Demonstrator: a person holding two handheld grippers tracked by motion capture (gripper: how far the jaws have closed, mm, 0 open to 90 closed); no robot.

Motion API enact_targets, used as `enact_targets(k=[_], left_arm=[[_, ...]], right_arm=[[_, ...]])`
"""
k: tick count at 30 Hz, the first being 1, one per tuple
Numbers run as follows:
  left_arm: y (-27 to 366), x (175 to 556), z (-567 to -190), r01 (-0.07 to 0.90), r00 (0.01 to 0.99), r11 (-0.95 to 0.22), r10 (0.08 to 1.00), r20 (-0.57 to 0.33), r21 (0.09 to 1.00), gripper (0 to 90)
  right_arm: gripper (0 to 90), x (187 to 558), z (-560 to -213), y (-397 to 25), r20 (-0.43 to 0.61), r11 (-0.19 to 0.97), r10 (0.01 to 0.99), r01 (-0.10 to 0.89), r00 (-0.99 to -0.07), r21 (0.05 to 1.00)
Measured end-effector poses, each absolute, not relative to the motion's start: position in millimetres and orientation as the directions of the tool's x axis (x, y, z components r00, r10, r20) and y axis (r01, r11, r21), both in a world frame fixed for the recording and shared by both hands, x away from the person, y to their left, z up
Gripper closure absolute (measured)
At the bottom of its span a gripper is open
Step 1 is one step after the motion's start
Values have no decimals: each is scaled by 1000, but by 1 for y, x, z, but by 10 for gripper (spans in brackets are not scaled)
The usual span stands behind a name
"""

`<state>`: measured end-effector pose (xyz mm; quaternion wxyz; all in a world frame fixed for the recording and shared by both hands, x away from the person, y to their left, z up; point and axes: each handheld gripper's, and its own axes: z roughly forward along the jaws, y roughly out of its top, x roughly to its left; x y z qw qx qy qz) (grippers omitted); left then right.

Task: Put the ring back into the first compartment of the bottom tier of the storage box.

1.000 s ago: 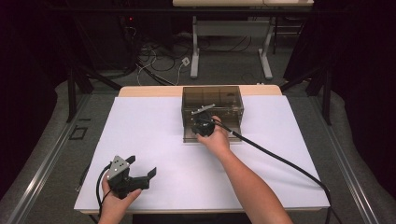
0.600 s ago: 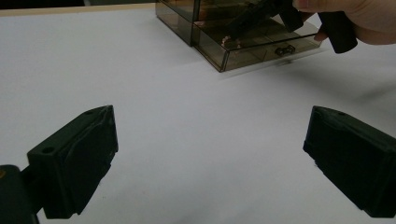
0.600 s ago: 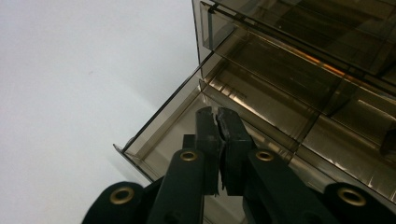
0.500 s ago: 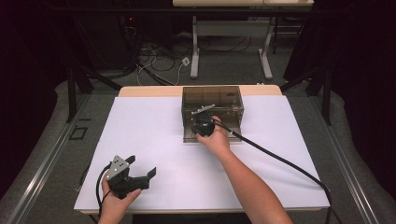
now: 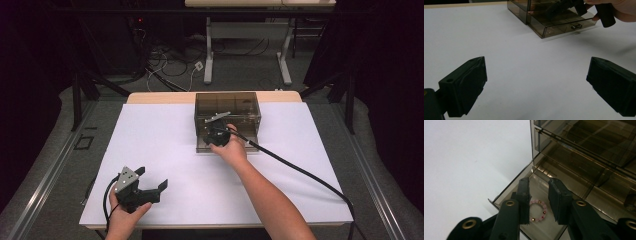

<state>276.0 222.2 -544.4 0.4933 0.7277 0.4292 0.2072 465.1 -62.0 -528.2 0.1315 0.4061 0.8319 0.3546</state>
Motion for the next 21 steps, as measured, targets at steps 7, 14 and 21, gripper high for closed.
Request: enact_targets(k=[7,14,21], left_arm=[[222,276,-545,420,545,-144,829,-123,896,29],[221,276,-545,423,544,-140,829,-127,895,29],[221,277,-545,425,545,-145,829,-125,893,29]], right_arm=[[653,463,-526,-61,93,390,759,564,-644,728],[587,461,-524,-61,85,381,750,533,-656,755],[511,458,-520,-61,58,387,745,501,-665,774]])
